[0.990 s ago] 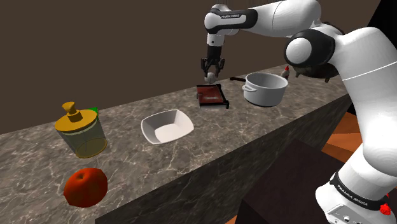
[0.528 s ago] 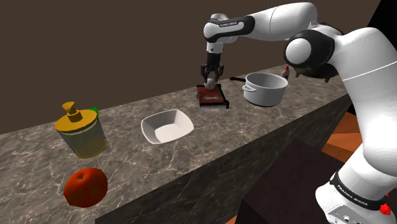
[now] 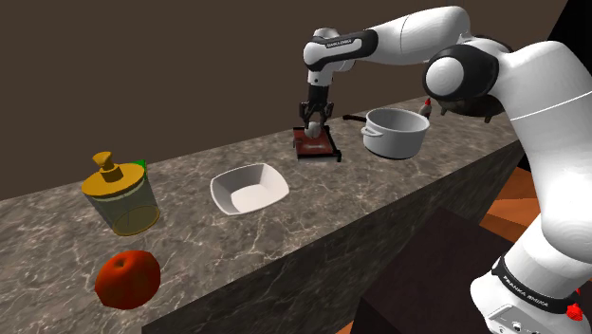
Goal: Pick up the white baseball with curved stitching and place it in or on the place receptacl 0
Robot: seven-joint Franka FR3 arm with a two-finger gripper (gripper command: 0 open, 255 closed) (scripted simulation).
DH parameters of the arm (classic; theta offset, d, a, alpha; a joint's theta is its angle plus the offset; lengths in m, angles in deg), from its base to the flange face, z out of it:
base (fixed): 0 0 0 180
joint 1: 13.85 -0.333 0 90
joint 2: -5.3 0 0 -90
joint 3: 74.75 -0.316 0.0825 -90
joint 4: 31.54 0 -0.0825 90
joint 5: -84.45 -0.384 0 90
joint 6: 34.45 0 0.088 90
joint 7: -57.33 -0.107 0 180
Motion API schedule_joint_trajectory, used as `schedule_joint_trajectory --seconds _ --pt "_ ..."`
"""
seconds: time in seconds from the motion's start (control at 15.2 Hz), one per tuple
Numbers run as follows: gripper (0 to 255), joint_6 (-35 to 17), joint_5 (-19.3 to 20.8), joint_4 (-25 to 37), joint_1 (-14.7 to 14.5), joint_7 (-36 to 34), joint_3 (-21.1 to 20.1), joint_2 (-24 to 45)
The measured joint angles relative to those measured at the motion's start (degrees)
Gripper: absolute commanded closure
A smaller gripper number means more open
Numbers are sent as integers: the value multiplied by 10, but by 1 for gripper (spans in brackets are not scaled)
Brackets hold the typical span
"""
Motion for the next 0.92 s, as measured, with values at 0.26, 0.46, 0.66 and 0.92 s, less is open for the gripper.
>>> schedule_joint_trajectory --seconds 0.26,0.46,0.66,0.92 --pt "0 -1 0 -1 0 0 0 0" --pt "0 -1 0 -1 0 0 0 0" --pt "0 8 0 7 1 0 0 -1" --pt "0 67 1 74 5 -4 0 7"
